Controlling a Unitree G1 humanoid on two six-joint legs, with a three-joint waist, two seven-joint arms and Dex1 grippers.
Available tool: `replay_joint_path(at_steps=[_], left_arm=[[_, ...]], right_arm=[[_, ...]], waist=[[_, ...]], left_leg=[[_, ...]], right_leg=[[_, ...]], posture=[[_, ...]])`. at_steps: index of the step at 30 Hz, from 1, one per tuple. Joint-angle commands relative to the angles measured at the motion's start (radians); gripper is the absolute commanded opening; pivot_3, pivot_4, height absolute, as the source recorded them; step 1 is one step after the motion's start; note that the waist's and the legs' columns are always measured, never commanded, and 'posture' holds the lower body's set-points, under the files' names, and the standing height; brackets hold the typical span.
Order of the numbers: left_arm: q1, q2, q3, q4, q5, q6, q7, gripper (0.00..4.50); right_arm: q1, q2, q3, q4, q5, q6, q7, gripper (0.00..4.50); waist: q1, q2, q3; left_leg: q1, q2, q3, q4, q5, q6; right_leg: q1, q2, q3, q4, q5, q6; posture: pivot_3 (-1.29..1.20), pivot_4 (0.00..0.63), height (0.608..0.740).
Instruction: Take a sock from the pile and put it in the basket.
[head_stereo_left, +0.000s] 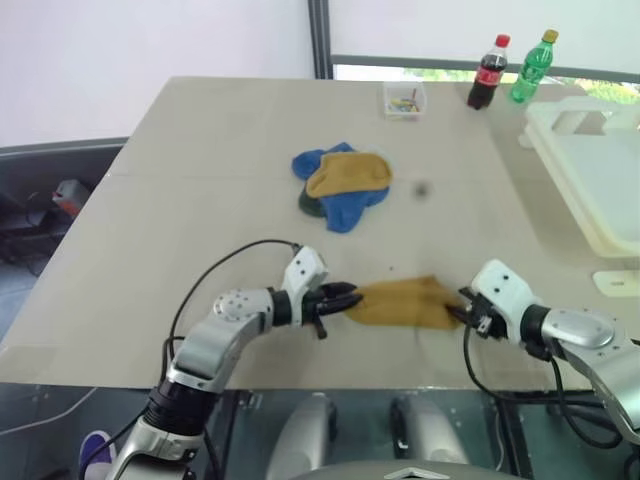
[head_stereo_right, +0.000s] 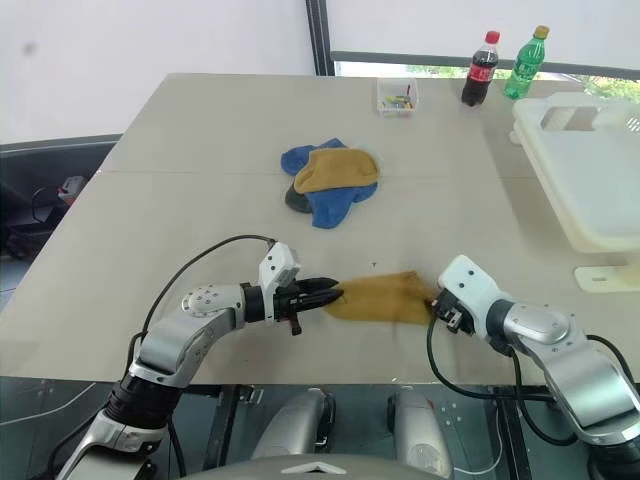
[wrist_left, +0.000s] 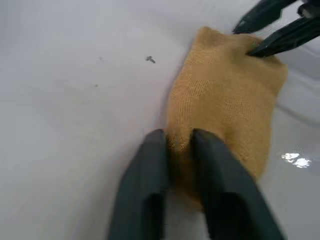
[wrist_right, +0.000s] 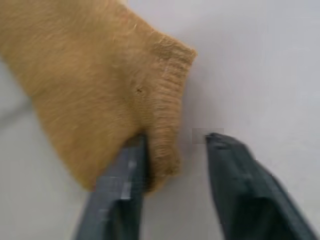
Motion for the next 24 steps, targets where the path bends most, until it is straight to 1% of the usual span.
replay_joint_path(at_steps=[1,4,6,8,9,11,13,15,17,18,21,24], left_arm=[[0.025,0.001,0.078,-0.032,-0.028,-0.054,0.011,2.88],[0.048,0.006,0.179,-0.056,-0.096,-0.103,-0.011,2.88],[0.053,0.001,0.228,-0.060,-0.124,-0.123,-0.009,2.88],[0.056,0.000,0.259,-0.057,-0.119,-0.151,0.009,2.88],[0.056,-0.002,0.267,-0.053,-0.103,-0.166,0.028,2.88],[0.050,-0.012,0.279,-0.044,-0.076,-0.183,0.075,2.88],[0.042,-0.031,0.291,-0.038,-0.058,-0.191,0.130,2.88],[0.038,-0.060,0.294,-0.056,-0.053,-0.182,0.189,2.88],[0.040,-0.071,0.292,-0.074,-0.047,-0.175,0.221,2.88],[0.043,-0.075,0.295,-0.084,-0.047,-0.174,0.230,2.88],[0.049,-0.074,0.308,-0.107,-0.058,-0.165,0.253,2.88],[0.047,-0.065,0.315,-0.122,-0.051,-0.153,0.282,2.88]], right_arm=[[-0.074,0.039,-0.102,-0.071,0.103,0.026,0.016,2.85],[-0.225,0.044,-0.083,-0.004,0.081,-0.036,0.008,2.85],[-0.320,0.065,-0.017,0.106,0.021,-0.110,-0.010,2.85],[-0.421,0.081,0.094,0.277,-0.098,-0.249,-0.021,2.85],[-0.472,0.120,0.117,0.366,-0.123,-0.303,-0.037,2.85],[-0.553,0.199,0.123,0.514,-0.144,-0.383,-0.074,2.85],[-0.632,0.256,0.149,0.672,-0.180,-0.507,-0.070,2.85],[-0.738,0.317,0.190,0.890,-0.225,-0.657,-0.059,2.85],[-0.820,0.362,0.214,1.072,-0.271,-0.771,-0.068,2.85],[-0.855,0.384,0.217,1.155,-0.287,-0.816,-0.073,2.85],[-0.957,0.450,0.211,1.390,-0.319,-0.933,-0.105,2.85],[-1.028,0.497,0.209,1.571,-0.358,-1.025,-0.156,2.85]], waist=[[-0.004,0.000,0.000],[-0.007,0.001,0.001],[-0.005,0.001,0.001],[-0.004,0.000,0.000],[0.000,0.000,0.000],[0.000,0.000,0.000],[0.007,0.000,0.001],[-0.001,0.000,0.001],[-0.012,0.000,0.001],[-0.014,0.000,0.001],[-0.021,0.000,0.001],[-0.023,0.000,0.001]], left_leg=[[0.000,0.000,0.000,0.000,0.000,0.000],[0.001,0.001,0.002,0.000,0.000,0.000],[0.001,0.001,0.001,0.001,0.000,0.000],[0.001,0.001,0.001,0.001,0.000,0.000],[0.001,0.001,0.002,0.001,0.000,0.000],[0.000,0.000,0.001,0.001,0.000,0.000],[-0.002,-0.001,0.002,0.001,0.000,-0.001],[-0.003,-0.001,0.001,0.001,0.002,-0.004],[-0.002,-0.001,0.004,0.000,0.002,-0.003],[0.000,-0.001,0.004,-0.001,0.000,0.000],[0.001,-0.001,0.002,-0.003,0.000,-0.001],[0.000,-0.001,0.002,-0.003,0.002,-0.003]], right_leg=[[0.000,0.000,0.000,0.000,0.000,0.000],[0.000,0.001,0.001,0.001,0.000,0.000],[0.000,0.001,0.001,0.001,0.000,0.000],[0.000,0.001,0.001,0.000,0.000,0.000],[0.000,0.001,0.001,0.000,0.000,0.000],[0.000,0.000,0.000,0.000,0.000,0.000],[-0.002,-0.001,0.001,0.000,0.000,0.000],[-0.002,-0.001,0.000,-0.002,0.000,0.000],[-0.002,-0.001,0.003,-0.001,0.001,0.000],[-0.002,-0.001,0.003,0.000,0.001,0.000],[-0.002,0.001,0.002,0.002,0.001,-0.001],[-0.003,0.000,0.002,0.001,0.001,-0.001]], posture=[[0.00,0.150,0.740],[0.00,0.150,0.740],[0.00,0.150,0.740],[0.00,0.150,0.740],[0.00,0.150,0.740],[0.00,0.150,0.740],[0.00,0.150,0.740],[0.00,0.150,0.740],[0.00,0.150,0.740],[0.00,0.150,0.740],[0.00,0.150,0.740],[0.00,0.150,0.740]])
